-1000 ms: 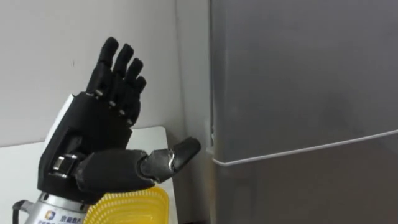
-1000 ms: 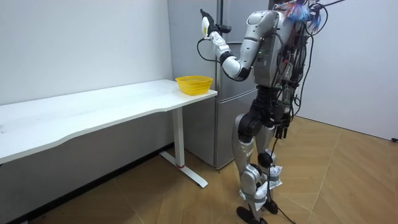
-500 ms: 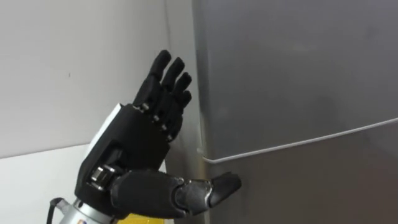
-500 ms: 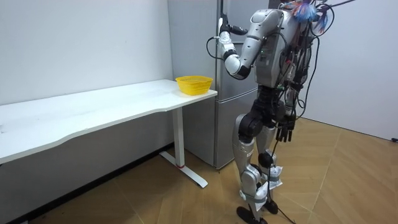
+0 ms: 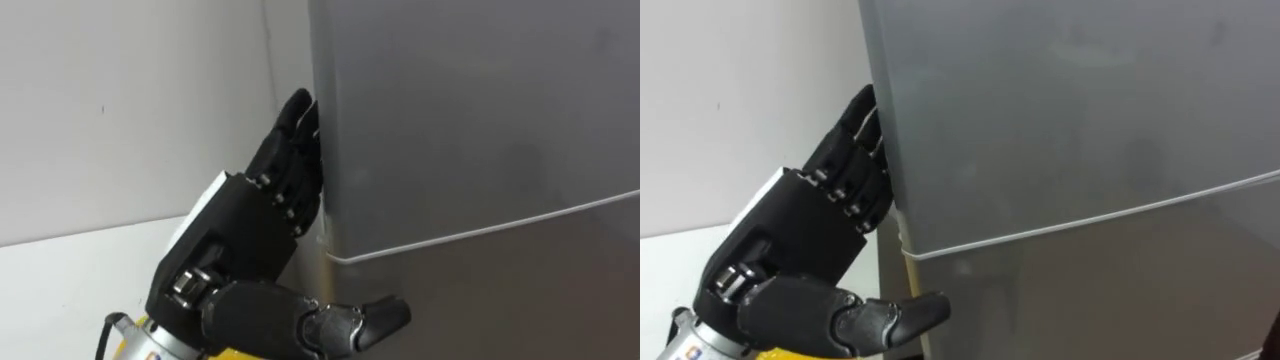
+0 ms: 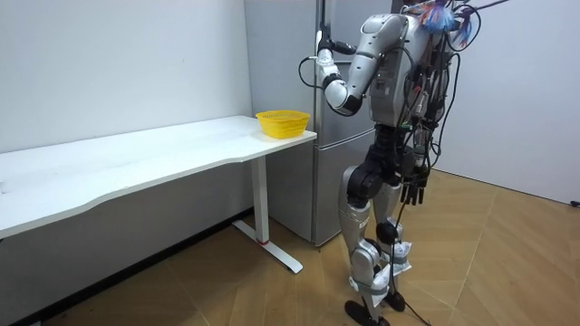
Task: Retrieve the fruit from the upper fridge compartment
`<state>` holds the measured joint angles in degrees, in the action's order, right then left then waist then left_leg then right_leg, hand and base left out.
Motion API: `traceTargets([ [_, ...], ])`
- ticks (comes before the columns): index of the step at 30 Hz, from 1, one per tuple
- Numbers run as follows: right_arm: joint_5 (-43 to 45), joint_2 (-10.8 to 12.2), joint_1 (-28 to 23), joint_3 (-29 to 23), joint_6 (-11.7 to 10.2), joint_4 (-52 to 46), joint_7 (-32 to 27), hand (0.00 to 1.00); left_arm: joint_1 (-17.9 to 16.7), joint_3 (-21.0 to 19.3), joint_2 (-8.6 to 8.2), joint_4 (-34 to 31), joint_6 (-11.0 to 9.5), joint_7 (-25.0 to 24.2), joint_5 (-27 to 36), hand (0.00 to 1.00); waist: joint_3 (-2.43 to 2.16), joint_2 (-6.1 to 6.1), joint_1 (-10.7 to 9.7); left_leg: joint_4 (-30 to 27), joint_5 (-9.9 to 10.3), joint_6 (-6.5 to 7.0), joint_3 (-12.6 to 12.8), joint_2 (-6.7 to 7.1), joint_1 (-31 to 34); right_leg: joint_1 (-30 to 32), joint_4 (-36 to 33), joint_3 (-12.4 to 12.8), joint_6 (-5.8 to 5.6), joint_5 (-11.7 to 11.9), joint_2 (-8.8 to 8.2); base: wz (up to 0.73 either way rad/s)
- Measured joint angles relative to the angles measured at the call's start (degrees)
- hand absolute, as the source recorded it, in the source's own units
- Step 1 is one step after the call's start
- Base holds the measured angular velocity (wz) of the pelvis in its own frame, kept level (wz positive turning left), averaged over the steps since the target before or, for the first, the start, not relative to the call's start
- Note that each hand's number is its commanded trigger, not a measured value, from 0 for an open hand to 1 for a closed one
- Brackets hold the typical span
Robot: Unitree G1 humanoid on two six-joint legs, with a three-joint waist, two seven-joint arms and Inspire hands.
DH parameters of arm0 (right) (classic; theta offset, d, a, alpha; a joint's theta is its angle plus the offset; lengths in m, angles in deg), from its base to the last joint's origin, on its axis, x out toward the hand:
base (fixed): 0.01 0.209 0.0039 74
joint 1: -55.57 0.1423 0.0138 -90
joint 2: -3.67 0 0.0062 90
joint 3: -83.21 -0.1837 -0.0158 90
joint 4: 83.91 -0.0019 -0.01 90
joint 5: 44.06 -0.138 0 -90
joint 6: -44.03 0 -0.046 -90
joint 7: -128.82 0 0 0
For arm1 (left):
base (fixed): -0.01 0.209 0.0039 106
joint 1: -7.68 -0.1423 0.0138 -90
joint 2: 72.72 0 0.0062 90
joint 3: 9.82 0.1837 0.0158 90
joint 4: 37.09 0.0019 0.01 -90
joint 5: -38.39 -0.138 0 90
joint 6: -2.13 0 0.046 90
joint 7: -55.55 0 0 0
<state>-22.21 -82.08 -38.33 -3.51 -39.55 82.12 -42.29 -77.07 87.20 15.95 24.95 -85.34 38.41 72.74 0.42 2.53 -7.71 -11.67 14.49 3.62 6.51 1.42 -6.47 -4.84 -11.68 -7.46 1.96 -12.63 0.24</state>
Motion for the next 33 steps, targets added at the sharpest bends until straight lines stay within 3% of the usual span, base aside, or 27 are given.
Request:
traceTargets([
  [1,0.0,0.0,0.0,0.0,0.0,0.0,0.0,0.0,0.0,0.0,0.0,0.0,0.0,-0.05,0.0,0.0,0.0,0.0,0.0,0.0,0.0,0.0,0.03,0.0,0.0,0.0,0.0,0.02,0.0,0.0,0.0,0.0],
  [2,-0.02,0.0,0.02,0.01,0.0,0.0,0.02,0.0,0.01,-0.01,0.0,0.0,0.01,-0.13,0.0,1.0,0.0,-0.02,0.0,0.0,0.0,0.0,0.09,0.0,0.0,0.01,0.01,0.05,0.0,0.0,-0.01,0.0],
  [8,-0.02,0.01,0.02,0.02,0.52,0.01,0.02,0.0,0.09,-0.42,0.0,0.29,0.07,0.54,-0.01,1.0,-0.01,-0.08,0.08,0.0,0.0,0.0,0.18,0.0,-0.01,0.02,-0.01,0.05,0.0,0.0,-0.01,0.0],
  [9,0.0,0.0,0.04,0.03,0.7,0.01,0.01,0.0,0.1,-1.0,-0.02,0.7,0.07,0.94,-0.02,0.82,-0.02,-0.12,0.09,0.0,0.0,0.0,0.18,0.0,0.0,0.02,0.0,0.0,0.0,0.0,-0.02,0.0],
  [10,0.0,0.0,0.04,0.03,0.7,0.01,0.0,0.0,0.1,-1.54,0.01,0.93,0.06,1.17,0.0,0.52,-0.03,-0.15,0.11,0.0,0.0,0.0,0.19,0.0,0.0,0.02,0.0,0.0,0.0,0.0,-0.02,0.0],
  [12,0.0,-0.01,0.04,0.05,0.7,0.01,-0.02,0.0,0.1,-2.05,-0.11,1.19,0.07,2.11,0.02,0.33,-0.06,-0.28,0.11,0.0,0.0,0.0,0.2,0.01,0.0,0.02,0.01,0.01,-0.01,0.0,-0.03,0.0],
  [13,0.0,0.0,0.04,0.05,0.7,0.01,0.0,0.0,0.1,-2.18,-0.13,1.26,0.07,2.25,0.02,0.04,-0.07,-0.31,0.1,0.0,0.0,0.0,0.23,0.01,0.0,0.02,0.01,0.02,-0.01,0.0,-0.03,0.0],
  [18,-0.03,-0.24,0.14,0.51,1.07,-0.01,-0.08,0.0,0.35,-0.39,0.08,1.14,0.07,0.09,4.18,0.0,-0.19,-0.14,0.06,-0.1,0.0,0.0,0.26,0.01,0.82,0.03,-0.03,-0.35,-0.11,0.09,-0.13,0.03],
  [33,-0.05,-0.55,0.63,0.5,1.09,-0.37,-0.06,0.0,1.55,2.37,0.12,1.25,0.89,-4.1,6.85,0.0,-0.16,0.27,-0.07,-0.05,0.0,0.0,1.36,-0.18,-0.24,0.12,-0.19,0.3,-0.1,0.11,0.0,-0.02],
])
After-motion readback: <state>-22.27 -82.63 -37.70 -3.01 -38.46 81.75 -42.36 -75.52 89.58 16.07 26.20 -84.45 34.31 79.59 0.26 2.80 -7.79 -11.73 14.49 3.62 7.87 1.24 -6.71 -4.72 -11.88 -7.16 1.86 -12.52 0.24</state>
